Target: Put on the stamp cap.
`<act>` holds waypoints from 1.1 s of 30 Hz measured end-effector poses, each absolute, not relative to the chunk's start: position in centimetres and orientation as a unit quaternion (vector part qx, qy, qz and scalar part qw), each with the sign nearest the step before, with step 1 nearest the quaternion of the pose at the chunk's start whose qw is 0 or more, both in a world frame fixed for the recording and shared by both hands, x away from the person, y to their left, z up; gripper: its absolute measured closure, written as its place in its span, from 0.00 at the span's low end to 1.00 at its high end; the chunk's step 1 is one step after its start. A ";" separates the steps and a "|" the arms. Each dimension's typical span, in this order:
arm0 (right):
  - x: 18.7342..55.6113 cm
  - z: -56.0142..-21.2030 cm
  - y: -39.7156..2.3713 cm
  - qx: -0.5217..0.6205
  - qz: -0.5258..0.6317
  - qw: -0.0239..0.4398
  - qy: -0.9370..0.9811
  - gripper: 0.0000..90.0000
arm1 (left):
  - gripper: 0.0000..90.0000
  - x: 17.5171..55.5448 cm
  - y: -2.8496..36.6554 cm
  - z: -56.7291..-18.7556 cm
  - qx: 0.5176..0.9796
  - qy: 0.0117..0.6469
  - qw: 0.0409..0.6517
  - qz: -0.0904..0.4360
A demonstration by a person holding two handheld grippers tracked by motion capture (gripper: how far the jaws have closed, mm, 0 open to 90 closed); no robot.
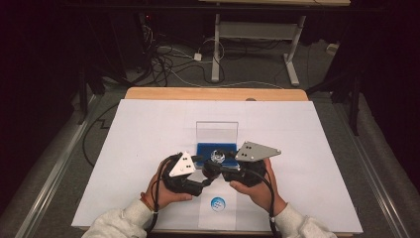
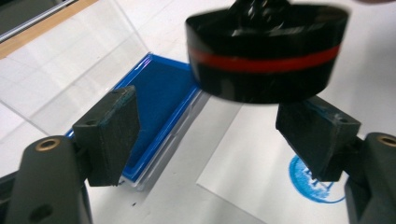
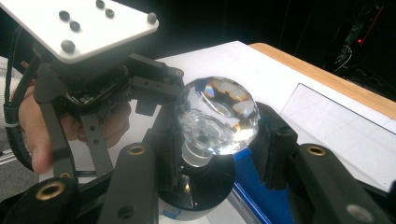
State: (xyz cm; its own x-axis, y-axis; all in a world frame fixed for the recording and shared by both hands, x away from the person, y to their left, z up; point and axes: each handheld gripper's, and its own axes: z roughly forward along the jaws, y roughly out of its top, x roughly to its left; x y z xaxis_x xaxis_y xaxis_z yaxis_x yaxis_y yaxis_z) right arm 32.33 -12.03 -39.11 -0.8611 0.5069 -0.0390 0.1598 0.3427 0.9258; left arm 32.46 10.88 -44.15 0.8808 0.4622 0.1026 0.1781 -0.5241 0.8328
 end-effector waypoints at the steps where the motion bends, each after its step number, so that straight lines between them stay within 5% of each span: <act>1: 32.3 -39.1 -12.1 0.208 0.533 0.164 0.803 0.64 | 0.22 32.5 10.9 -44.2 0.859 0.187 0.451 0.158; 33: 32.0 -37.5 -13.9 0.204 0.526 0.197 0.802 0.64 | 0.19 32.2 14.5 -44.4 0.867 0.192 0.409 0.210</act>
State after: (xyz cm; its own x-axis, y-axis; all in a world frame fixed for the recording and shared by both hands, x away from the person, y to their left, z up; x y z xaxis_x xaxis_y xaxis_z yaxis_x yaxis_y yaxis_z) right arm 32.03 -13.89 -37.53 -0.8397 0.5335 -0.1010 0.1193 0.3627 0.9242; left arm 32.19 14.47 -44.41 0.8380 0.5050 0.2070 0.1613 -0.5915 0.7900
